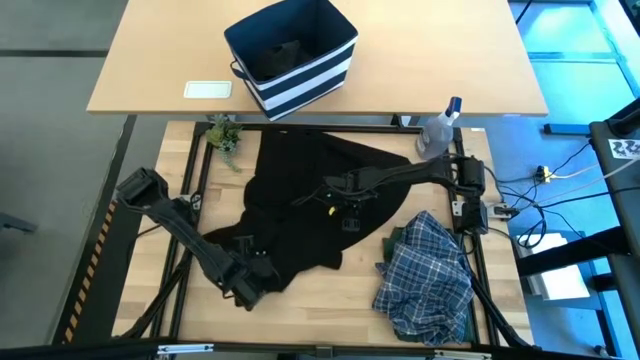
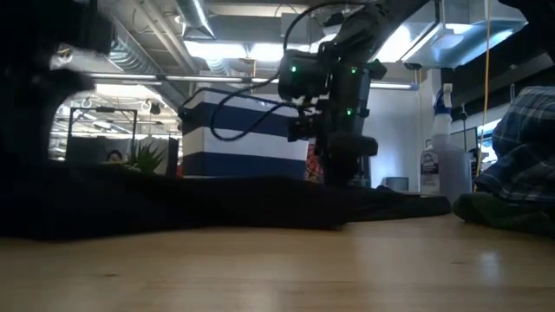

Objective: Fold Laundry from Bin
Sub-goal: Fold the black shirt

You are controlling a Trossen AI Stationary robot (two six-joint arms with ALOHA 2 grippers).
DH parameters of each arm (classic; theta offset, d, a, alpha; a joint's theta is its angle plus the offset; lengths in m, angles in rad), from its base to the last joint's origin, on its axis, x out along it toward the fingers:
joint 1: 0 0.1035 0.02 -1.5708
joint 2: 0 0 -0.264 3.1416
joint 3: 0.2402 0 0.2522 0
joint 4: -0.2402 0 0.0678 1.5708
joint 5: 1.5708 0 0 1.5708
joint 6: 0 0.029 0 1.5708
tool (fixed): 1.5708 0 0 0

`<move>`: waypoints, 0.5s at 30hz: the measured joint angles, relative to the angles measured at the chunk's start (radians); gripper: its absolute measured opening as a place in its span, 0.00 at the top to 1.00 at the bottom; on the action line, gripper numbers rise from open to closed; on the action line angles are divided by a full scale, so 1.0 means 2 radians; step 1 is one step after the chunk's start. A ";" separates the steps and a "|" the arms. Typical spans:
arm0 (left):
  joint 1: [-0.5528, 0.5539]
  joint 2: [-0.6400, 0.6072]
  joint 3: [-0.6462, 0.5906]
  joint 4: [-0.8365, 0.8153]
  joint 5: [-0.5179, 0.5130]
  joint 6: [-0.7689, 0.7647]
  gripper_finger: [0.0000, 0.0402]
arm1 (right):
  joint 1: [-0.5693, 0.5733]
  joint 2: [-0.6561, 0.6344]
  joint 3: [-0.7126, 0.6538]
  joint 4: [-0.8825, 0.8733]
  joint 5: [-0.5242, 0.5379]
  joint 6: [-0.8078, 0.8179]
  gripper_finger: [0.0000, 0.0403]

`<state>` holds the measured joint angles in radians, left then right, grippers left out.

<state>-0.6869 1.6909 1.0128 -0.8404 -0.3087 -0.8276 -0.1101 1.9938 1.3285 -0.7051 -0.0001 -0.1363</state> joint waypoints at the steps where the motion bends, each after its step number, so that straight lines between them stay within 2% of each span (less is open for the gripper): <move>1: 0.001 0.003 -0.009 0.001 0.013 0.000 0.72 | 0.000 0.005 0.001 -0.001 0.003 0.000 0.97; 7: 0.000 0.002 -0.055 -0.017 0.062 -0.003 0.72 | -0.013 0.013 0.003 -0.018 0.054 0.002 0.97; 15: 0.008 0.005 -0.062 -0.146 0.052 -0.008 0.72 | -0.040 0.013 0.001 -0.053 0.080 0.015 0.97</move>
<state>-0.6719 1.7004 0.8890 -1.1328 -0.2038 -0.8431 -0.1899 2.0205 1.3312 -0.8109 0.1589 -0.1066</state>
